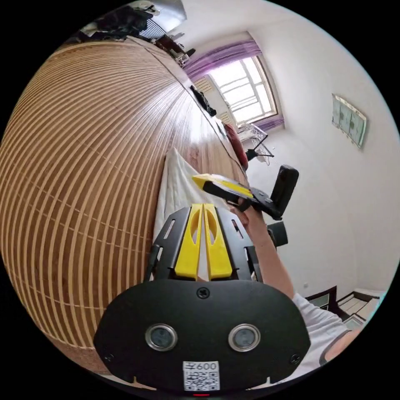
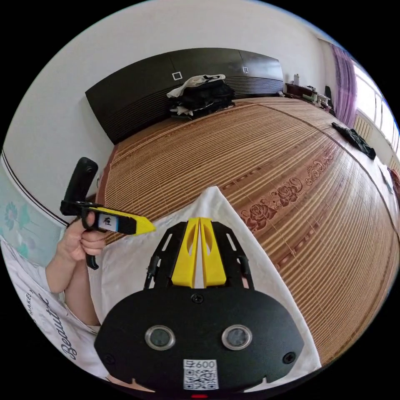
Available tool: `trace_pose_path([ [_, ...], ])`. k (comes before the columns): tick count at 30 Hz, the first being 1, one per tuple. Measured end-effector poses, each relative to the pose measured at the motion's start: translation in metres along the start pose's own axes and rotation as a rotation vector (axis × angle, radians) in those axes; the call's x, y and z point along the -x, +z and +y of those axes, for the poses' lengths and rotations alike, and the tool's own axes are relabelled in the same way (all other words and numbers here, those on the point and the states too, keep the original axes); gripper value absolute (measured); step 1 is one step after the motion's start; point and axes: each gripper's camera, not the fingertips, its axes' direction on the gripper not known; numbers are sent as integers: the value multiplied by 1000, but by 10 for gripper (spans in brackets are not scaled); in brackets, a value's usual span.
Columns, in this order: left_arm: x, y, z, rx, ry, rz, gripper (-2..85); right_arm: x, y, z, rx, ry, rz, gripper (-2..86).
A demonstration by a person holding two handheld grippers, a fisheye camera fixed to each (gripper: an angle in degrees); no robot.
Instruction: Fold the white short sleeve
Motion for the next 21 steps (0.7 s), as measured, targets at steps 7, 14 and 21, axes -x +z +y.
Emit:
trace_pose_path([
  [7, -12, 2, -76, 192, 202, -158, 2, -24, 37, -62, 89, -19, -19, -9],
  [14, 15, -11, -140, 236, 130, -43, 7, -24, 37, -76, 41, 15, -50, -9],
  [21, 75, -18, -277, 265, -61, 260, 47, -7, 38, -91, 21, -7, -20, -8],
])
